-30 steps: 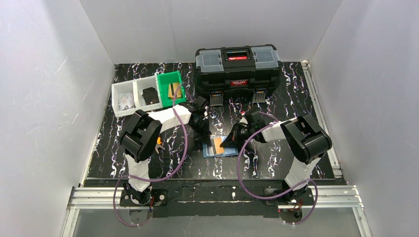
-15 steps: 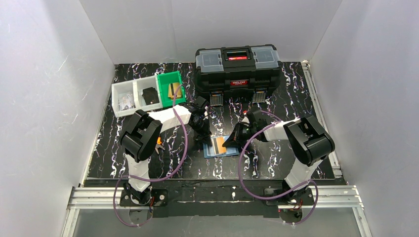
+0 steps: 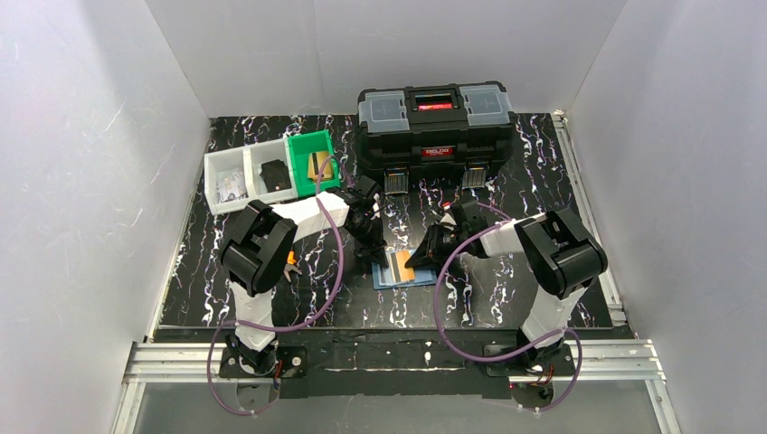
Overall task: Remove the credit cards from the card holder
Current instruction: Remove the credit card from the card holder.
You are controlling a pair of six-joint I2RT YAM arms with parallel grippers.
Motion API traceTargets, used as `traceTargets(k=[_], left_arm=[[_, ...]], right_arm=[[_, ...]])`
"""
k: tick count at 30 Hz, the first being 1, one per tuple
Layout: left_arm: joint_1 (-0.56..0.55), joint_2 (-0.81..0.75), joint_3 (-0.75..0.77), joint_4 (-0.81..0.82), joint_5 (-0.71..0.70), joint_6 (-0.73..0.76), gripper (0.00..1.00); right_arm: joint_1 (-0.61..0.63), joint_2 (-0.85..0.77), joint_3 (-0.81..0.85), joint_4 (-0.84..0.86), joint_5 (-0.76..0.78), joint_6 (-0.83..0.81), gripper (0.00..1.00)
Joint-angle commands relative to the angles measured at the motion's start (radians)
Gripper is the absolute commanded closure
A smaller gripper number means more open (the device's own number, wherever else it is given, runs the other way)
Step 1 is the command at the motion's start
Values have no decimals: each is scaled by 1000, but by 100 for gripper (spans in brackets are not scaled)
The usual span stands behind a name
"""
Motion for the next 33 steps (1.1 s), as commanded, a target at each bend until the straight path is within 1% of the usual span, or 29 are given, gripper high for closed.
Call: traceTargets(k=[1, 2, 4, 8, 12, 18, 22, 33], left_arm=[[2, 80, -54, -85, -149, 40, 100], [2, 79, -54, -85, -148, 41, 100], [3, 77, -53, -85, -152, 39, 100], [3, 79, -55, -93, -169, 39, 100], [3, 77, -63, -94, -179, 35, 100], [3, 69, -66, -92, -184, 33, 100], [2, 69, -64, -89, -180, 34, 100], [2, 49, -13, -100, -145, 49, 100]], right_arm=[[0, 31, 19, 15, 6, 1, 82], [0, 30, 18, 14, 9, 2, 87], [0, 24, 16, 1, 19, -1, 93], [-8, -22, 5, -59, 75, -31, 98], [-43, -66, -11, -130, 122, -70, 99], [-94, -129, -18, -209, 152, -122, 99], [-97, -163, -2, -229, 156, -136, 99], [-97, -252, 85, -366, 144, -160, 99]])
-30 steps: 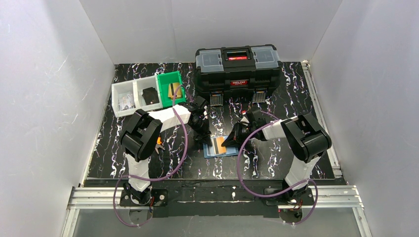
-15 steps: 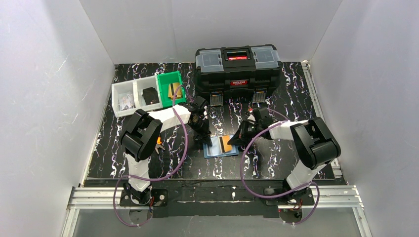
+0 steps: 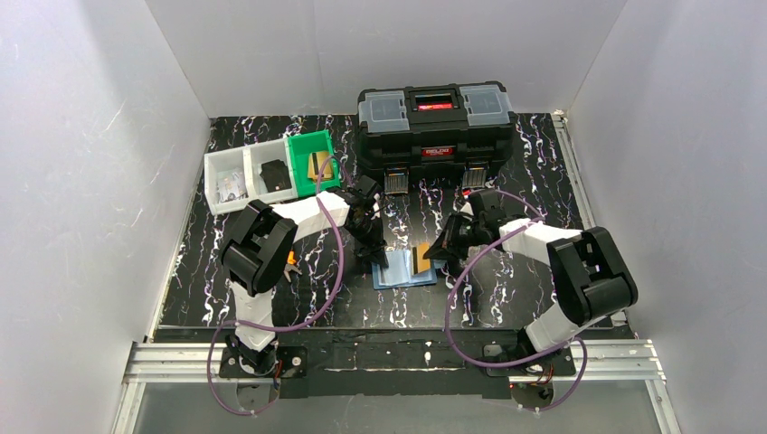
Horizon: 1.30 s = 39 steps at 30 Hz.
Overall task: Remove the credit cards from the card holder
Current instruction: Remove the credit card from the card holder, then place the credit card in the storage box.
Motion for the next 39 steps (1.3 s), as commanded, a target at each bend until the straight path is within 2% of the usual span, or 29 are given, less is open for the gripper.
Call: traceTargets(k=[1, 6, 7, 11, 12, 14, 17, 23, 29, 34, 39], left_arm=[[2, 44, -6, -99, -142, 50, 100], [1, 27, 111, -154, -126, 70, 100], [1, 10, 132, -163, -126, 70, 93], [7, -45, 193, -187, -116, 72, 51], [12, -62, 197, -184, -101, 68, 43], [27, -101, 183, -161, -60, 51, 33], [55, -167, 127, -84, 44, -1, 26], [110, -285, -34, 161, 228, -144, 22], [119, -319, -72, 232, 286, -183, 23], [126, -318, -123, 362, 364, -277, 29], [137, -318, -201, 594, 435, -420, 38]], right_arm=[[-4, -59, 70, -82, 12, -28, 99], [-4, -82, 107, -112, -5, -28, 99], [-4, -86, 112, -118, -6, -28, 99], [-4, -109, 131, -142, -20, -21, 99], [-4, -114, 136, -145, -27, -14, 99], [-4, -120, 145, -147, -47, 5, 99], [-4, -137, 150, -122, -83, 41, 99], [-4, -144, 154, -29, -176, 134, 99], [-4, -138, 119, 163, -262, 268, 99], [2, -114, 91, 341, -317, 398, 99], [25, -85, 90, 411, -335, 446, 99]])
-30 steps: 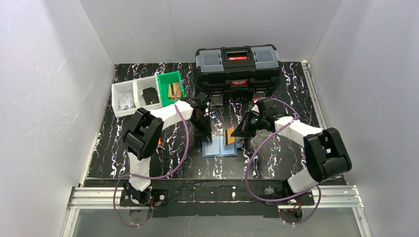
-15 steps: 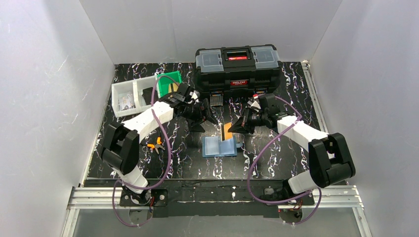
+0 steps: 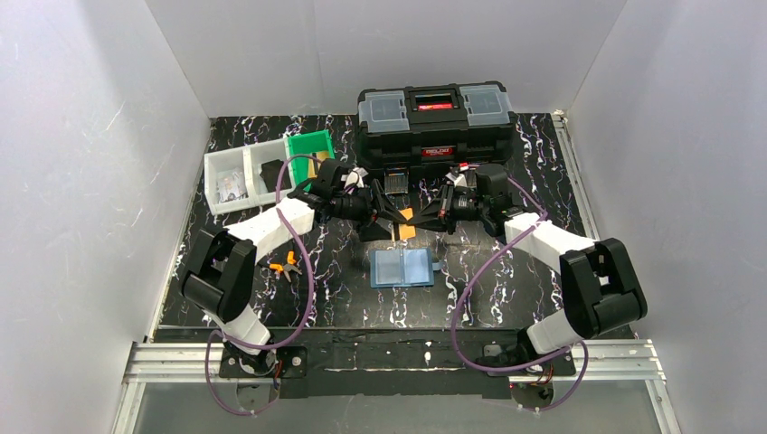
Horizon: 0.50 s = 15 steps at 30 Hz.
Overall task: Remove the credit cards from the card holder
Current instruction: Place the credit card in the storage box.
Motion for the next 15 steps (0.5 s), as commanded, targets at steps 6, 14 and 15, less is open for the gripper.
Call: traceTargets(k=[6, 14, 15], left_arm=[[21, -43, -97, 323, 127, -206, 59], [22, -44, -97, 310, 131, -198, 100], [22, -45, -95, 298, 129, -190, 100]], right_arm=[[36, 39, -15, 201, -61, 114, 99], [45, 39, -7, 145, -38, 73, 70], [46, 33, -1, 120, -29, 51, 57]])
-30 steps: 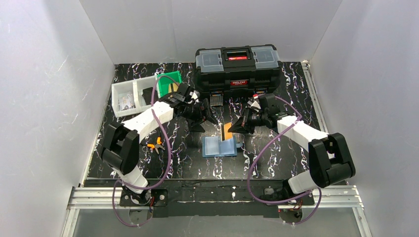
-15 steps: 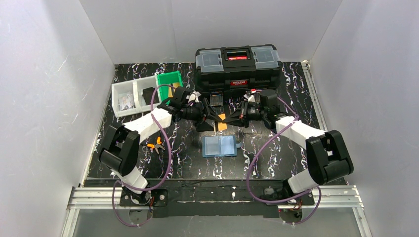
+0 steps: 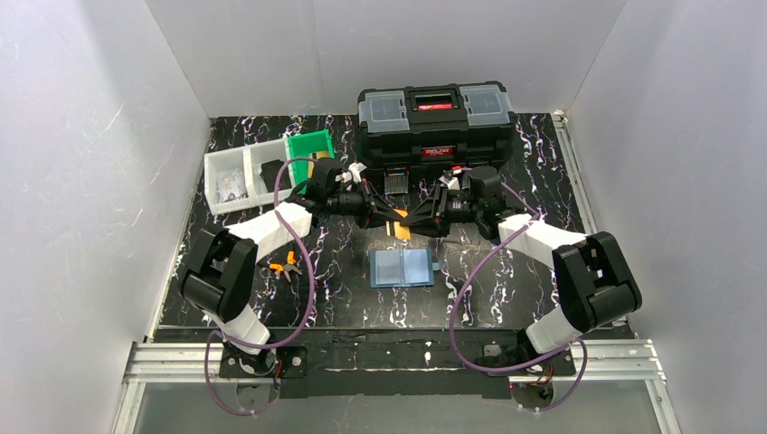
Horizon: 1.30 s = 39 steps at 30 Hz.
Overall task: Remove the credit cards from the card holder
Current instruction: Place the credit card in the storage box.
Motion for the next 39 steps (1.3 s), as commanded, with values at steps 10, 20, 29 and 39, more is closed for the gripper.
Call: traceTargets(k=[10, 20, 29, 39], left_arm=[[11, -77, 72, -245, -45, 151, 100], [167, -65, 392, -817, -337, 535, 100], [257, 161, 767, -1013, -701, 746, 100], [308, 419, 1023, -999, -871, 842, 100]], right_arm=[[11, -101, 114, -422, 177, -289, 5], [11, -163, 110, -505, 230, -350, 5], [11, -221, 127, -607, 277, -412, 5], [8, -327, 103, -695, 344, -438, 4]])
